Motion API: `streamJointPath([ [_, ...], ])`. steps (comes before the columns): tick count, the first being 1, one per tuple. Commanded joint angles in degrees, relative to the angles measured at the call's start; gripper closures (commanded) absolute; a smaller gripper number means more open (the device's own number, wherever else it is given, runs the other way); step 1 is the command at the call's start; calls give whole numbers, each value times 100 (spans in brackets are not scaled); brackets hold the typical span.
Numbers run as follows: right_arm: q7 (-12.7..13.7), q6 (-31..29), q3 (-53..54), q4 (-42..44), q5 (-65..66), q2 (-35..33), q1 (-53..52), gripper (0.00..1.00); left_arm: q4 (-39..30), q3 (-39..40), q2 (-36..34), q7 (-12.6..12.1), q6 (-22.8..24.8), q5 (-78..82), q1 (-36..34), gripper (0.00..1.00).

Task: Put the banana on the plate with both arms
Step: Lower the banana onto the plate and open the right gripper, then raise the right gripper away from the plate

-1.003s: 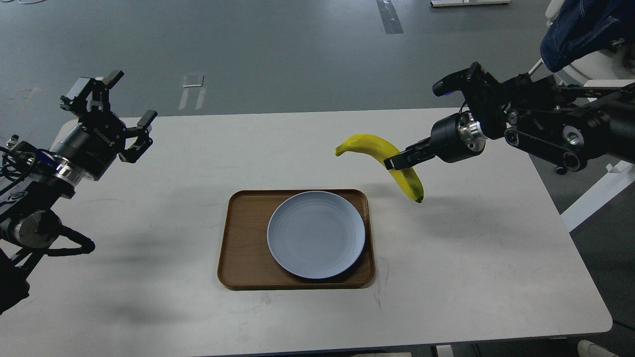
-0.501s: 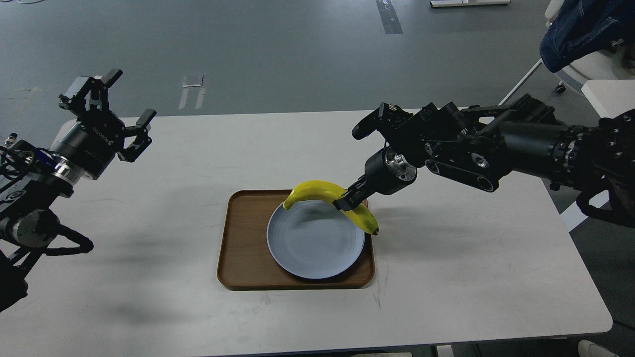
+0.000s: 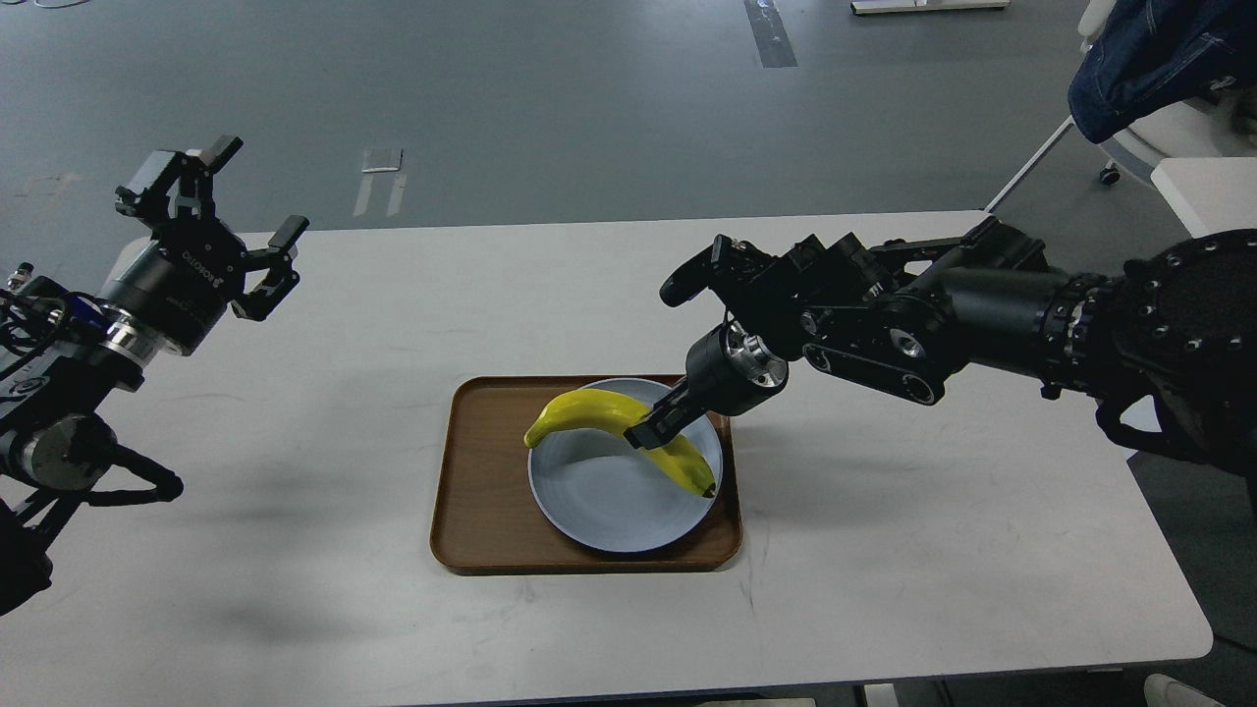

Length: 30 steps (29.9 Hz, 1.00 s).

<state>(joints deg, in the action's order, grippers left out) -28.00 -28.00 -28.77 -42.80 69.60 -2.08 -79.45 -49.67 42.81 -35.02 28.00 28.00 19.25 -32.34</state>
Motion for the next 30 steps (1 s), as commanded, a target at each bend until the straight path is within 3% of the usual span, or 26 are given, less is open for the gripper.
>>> streamJointPath([
  [1,0,0,-164,18,-26,41,8,60,1,8,-5,0,0,-1,0,2],
  [2,0,0,-173,18,-26,41,25,53,1,8,-5,0,0,-1,0,2],
  [3,0,0,-173,18,-26,41,60,38,1,8,-5,0,0,-1,0,2],
  [4,0,0,-173,18,-26,41,61,33,1,8,-5,0,0,8,0,2],
  [11,0,0,-111,105,-166,6,52,5,1,8,-5,0,0,8,0,2],
  [17,0,0,292,386,-887,-151,-97,2,1,8,4,0,0,8,-9,2],
  [23,0,0,1408,457,-1791,-1047,-1,1,1,8,-5,0,0,8,-18,2],
  [30,0,58,2902,457,-3724,-2006,1281,0,10,-1,109,0,0,8,0,2],
])
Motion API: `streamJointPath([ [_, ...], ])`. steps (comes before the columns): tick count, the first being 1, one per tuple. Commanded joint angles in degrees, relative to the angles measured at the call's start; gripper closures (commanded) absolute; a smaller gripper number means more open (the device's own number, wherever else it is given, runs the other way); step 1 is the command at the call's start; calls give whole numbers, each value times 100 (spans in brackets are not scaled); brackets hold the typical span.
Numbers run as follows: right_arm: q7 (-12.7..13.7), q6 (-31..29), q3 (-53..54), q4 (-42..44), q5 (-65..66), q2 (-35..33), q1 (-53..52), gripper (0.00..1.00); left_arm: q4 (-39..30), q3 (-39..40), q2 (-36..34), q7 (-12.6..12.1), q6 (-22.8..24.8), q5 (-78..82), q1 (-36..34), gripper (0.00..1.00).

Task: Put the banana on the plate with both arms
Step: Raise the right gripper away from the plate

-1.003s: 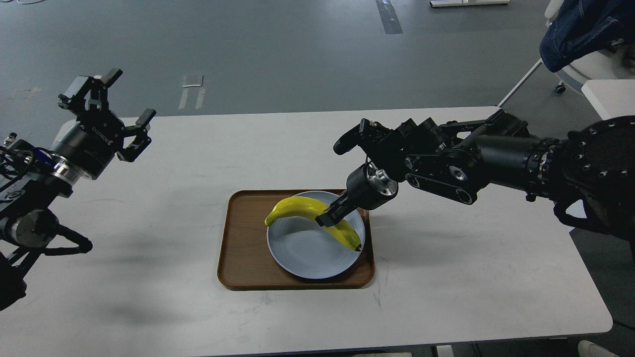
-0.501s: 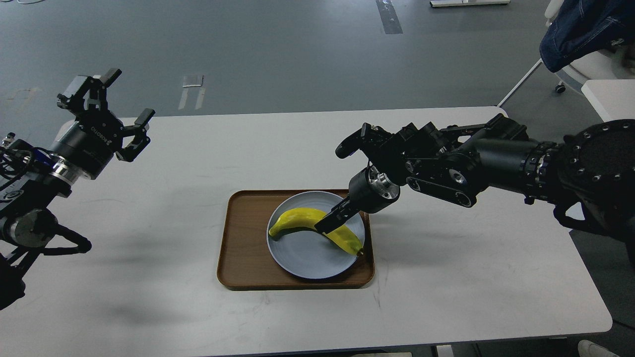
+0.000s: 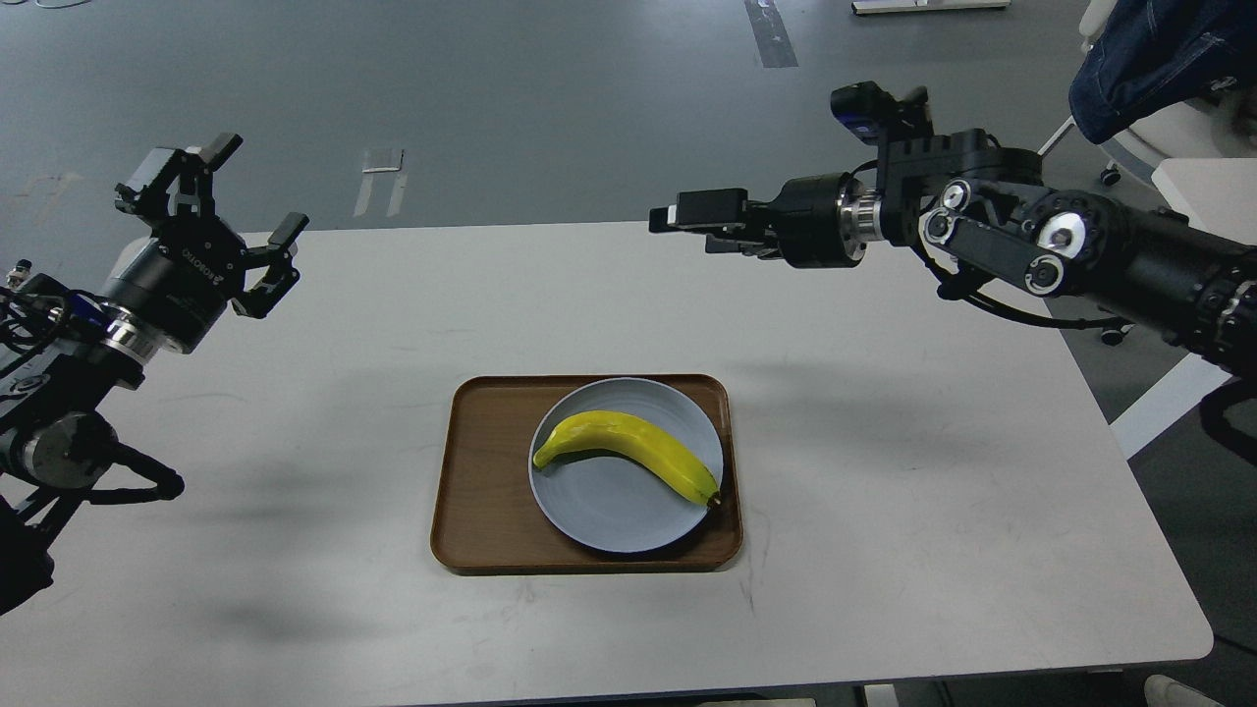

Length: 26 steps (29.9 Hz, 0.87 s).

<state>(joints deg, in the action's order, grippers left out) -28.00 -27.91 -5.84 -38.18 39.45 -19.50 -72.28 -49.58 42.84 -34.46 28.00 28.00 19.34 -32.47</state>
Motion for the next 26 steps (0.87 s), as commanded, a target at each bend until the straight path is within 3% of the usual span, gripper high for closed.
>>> streamJointPath([
  [1,0,67,863,-14,-902,-308,749,0,1,-4,80,0,0,0,13,2],
  [5,0,67,2250,-23,-1703,-467,1872,0,19,-13,185,0,0,9,22,2],
  [11,0,75,3175,-23,-1739,-467,2972,0,45,5,370,0,0,0,39,2],
  [19,0,58,3941,-58,-2354,-432,3598,0,98,14,633,0,0,9,83,2],
  [21,0,58,3968,-49,-2468,-432,3633,0,98,31,651,-171,0,0,83,2],
  [22,0,41,3959,-58,-2486,-440,3651,0,98,75,695,-398,0,-35,83,2],
  [24,0,23,3959,-58,-2486,-440,3677,0,98,110,739,-628,0,-70,110,2],
  [26,0,23,3959,-58,-2486,-440,3677,0,98,119,748,-682,0,-79,118,2],
])
